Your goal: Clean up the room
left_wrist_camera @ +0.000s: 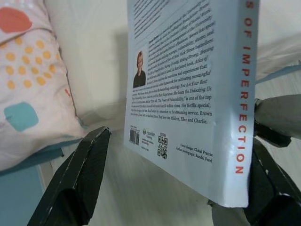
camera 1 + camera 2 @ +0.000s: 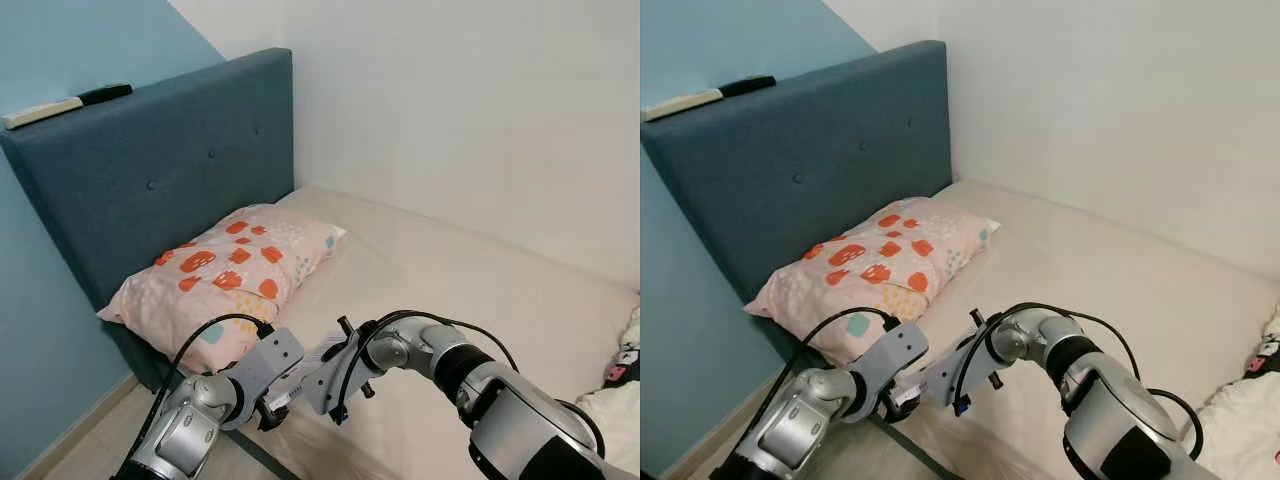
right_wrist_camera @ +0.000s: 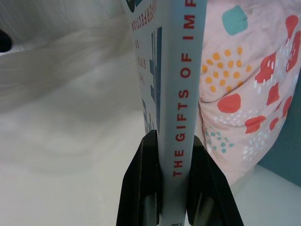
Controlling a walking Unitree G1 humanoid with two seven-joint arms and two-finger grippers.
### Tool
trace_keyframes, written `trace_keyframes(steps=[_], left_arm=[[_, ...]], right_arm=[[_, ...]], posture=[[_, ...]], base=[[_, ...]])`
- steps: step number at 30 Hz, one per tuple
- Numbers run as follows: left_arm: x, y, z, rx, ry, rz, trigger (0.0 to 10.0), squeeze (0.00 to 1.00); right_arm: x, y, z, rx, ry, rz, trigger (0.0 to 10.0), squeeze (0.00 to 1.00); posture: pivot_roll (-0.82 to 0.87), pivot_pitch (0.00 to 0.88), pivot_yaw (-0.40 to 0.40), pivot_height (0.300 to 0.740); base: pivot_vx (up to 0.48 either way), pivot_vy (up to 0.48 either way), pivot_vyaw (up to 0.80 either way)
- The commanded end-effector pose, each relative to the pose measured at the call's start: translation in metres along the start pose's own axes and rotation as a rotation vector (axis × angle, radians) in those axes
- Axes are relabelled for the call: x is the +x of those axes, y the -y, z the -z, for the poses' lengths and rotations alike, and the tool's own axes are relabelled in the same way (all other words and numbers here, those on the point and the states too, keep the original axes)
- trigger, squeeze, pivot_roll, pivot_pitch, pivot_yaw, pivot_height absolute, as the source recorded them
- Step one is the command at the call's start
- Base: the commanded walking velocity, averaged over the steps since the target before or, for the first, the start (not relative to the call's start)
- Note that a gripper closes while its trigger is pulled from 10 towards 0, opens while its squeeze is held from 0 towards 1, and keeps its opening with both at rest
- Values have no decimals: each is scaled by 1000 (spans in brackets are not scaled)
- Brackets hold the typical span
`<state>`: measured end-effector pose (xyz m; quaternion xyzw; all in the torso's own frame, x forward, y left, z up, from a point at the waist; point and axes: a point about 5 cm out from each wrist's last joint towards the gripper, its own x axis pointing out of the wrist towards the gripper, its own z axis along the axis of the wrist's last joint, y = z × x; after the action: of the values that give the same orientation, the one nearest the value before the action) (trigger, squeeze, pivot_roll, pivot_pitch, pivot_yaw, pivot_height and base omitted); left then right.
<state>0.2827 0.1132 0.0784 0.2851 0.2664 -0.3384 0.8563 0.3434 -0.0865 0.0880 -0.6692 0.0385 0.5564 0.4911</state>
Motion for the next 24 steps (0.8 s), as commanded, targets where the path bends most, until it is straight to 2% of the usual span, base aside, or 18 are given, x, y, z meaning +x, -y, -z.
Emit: trace_keyframes(steps=[1,5,10,11,13,15,16,17,19,20,21,23,24], left_arm=[[-2,1,4,24,-8,5,10000,0],[-2,5,7,71,-11,30,10000,0],[-1,6,9,70,-21,28,10000,0],[-1,6,11,58,-39,15,4196,0],[-1,4,14,40,-74,-6,3059,0],[-1,3,15,38,-83,-14,3059,0],[0,2,16,25,-88,-23,5961,0],[0,2,16,11,-91,-32,4039,0],[0,1,17,2,-94,-37,4039,0],[0,1,17,-10,-92,-40,0,0],[0,0,17,-19,-90,-50,6078,0],[1,0,16,-25,-88,-56,6078,0],[1,-2,15,-49,-76,-81,10000,0]], right_arm=[[0,0,-4,-5,31,16,10000,0],[0,0,-4,-4,32,19,10000,0],[0,1,-4,-3,34,21,10000,0],[0,1,-4,-1,35,23,10000,0],[0,3,-4,4,37,30,10000,0],[0,3,-4,6,37,32,10000,0],[0,4,-5,10,39,34,10000,0],[0,4,-5,12,41,36,10000,0],[0,5,-5,14,42,37,10000,0],[0,5,-5,15,43,38,10000,0],[0,5,-6,16,43,39,10000,0],[0,5,-6,16,44,40,10000,0],[0,5,-6,16,44,40,10000,0]], posture=[[-30,91,-21,740],[-30,92,-20,740],[-31,93,-20,740],[-30,93,-21,740],[-30,93,-20,740],[-30,93,-20,740],[-30,91,-21,740],[-30,91,-21,740],[-30,91,-21,740],[-30,91,-21,740],[-29,93,-20,740],[-29,93,-20,740],[-29,93,-20,740]], base=[[0,0,0],[0,0,0],[0,0,0],[0,0,0],[0,0,0],[0,0,0],[0,0,0],[0,0,0],[0,0,0],[0,0,0],[0,0,0],[0,0,0],[0,0,0]])
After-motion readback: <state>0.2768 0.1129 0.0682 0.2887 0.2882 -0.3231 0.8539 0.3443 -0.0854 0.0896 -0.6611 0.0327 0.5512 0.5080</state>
